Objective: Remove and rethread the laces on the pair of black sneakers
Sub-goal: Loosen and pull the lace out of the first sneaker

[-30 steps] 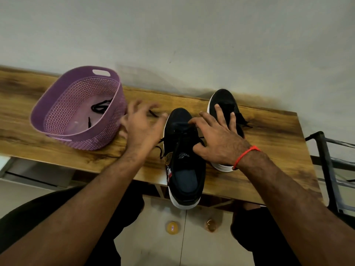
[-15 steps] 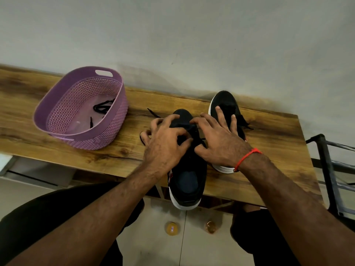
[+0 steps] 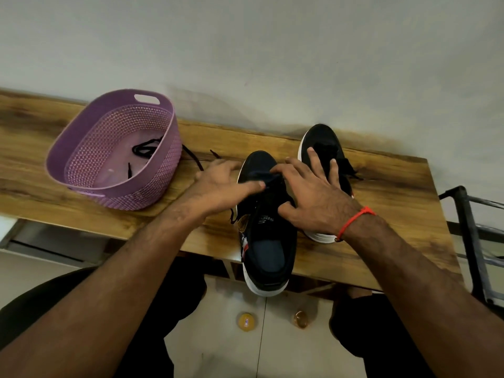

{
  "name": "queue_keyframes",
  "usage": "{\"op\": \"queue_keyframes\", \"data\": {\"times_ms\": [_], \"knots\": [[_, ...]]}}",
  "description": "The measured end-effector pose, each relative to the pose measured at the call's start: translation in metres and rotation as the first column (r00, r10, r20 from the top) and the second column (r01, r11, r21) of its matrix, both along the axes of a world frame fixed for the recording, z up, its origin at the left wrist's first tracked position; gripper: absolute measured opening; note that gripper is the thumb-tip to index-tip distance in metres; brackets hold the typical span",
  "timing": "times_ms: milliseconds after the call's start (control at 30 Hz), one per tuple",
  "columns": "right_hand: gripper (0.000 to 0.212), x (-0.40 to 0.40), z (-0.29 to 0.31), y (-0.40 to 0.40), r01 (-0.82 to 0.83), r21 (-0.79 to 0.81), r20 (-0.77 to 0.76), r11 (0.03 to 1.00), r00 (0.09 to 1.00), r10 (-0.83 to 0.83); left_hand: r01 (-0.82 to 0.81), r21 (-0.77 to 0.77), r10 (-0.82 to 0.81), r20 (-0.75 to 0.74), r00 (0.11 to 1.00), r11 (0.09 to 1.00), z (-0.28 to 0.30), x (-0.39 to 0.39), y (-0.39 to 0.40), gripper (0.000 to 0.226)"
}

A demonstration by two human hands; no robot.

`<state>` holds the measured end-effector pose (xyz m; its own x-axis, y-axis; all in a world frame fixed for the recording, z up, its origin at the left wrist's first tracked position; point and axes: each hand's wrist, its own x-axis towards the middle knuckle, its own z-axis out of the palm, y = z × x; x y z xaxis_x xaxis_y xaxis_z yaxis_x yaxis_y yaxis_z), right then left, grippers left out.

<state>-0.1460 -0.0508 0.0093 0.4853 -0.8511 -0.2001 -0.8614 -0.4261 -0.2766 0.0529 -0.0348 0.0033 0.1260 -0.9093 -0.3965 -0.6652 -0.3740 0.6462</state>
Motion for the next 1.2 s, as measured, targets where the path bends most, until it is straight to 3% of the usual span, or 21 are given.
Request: {"op": "queue_keyframes", "data": {"times_ms": [100,200,400,533,600,767,933,1200], "knots": [[0.07,0.0,0.001,0.0,-0.005,0.001,-0.003,1.0,1.0,0.005,0.139,-0.015,-0.128,0.305,0.944,0.99,-0.007,-0.006,0.006,0.063],[0.069,0.001,0.001,0.001,-0.018,-0.006,-0.002,1.0,1.0,0.018,0.156,-0.003,-0.146,0.339,0.929,0.988,-0.003,-0.011,0.011,0.048],[0.07,0.001,0.002,0.0,-0.017,0.037,-0.009,0.999,1.0,0.018,0.131,-0.04,-0.115,0.277,0.954,0.991,0.003,-0.007,0.007,0.025],[0.074,0.0,0.002,0.002,-0.039,0.167,-0.053,0.985,0.997,0.049,0.139,0.01,-0.139,-0.027,0.99,0.99,-0.003,-0.001,0.005,0.014],[0.069,0.001,0.002,0.003,-0.049,0.176,-0.061,0.983,0.996,0.061,0.145,0.039,-0.141,-0.097,0.985,0.989,-0.002,-0.001,0.007,0.013],[0.03,0.008,0.0,0.005,-0.022,0.009,0.003,1.0,1.0,0.022,0.141,0.06,-0.131,-0.15,0.98,0.988,-0.001,0.0,0.008,0.015],[0.035,0.019,-0.008,0.01,-0.089,-0.104,-0.099,0.991,0.992,0.078,0.146,0.072,-0.134,-0.151,0.979,0.987,-0.001,0.0,0.009,0.015],[0.027,0.022,-0.014,0.01,-0.093,-0.128,-0.071,0.987,0.994,0.084,0.163,0.095,-0.147,-0.157,0.977,0.982,0.001,0.003,0.007,0.013]]}}
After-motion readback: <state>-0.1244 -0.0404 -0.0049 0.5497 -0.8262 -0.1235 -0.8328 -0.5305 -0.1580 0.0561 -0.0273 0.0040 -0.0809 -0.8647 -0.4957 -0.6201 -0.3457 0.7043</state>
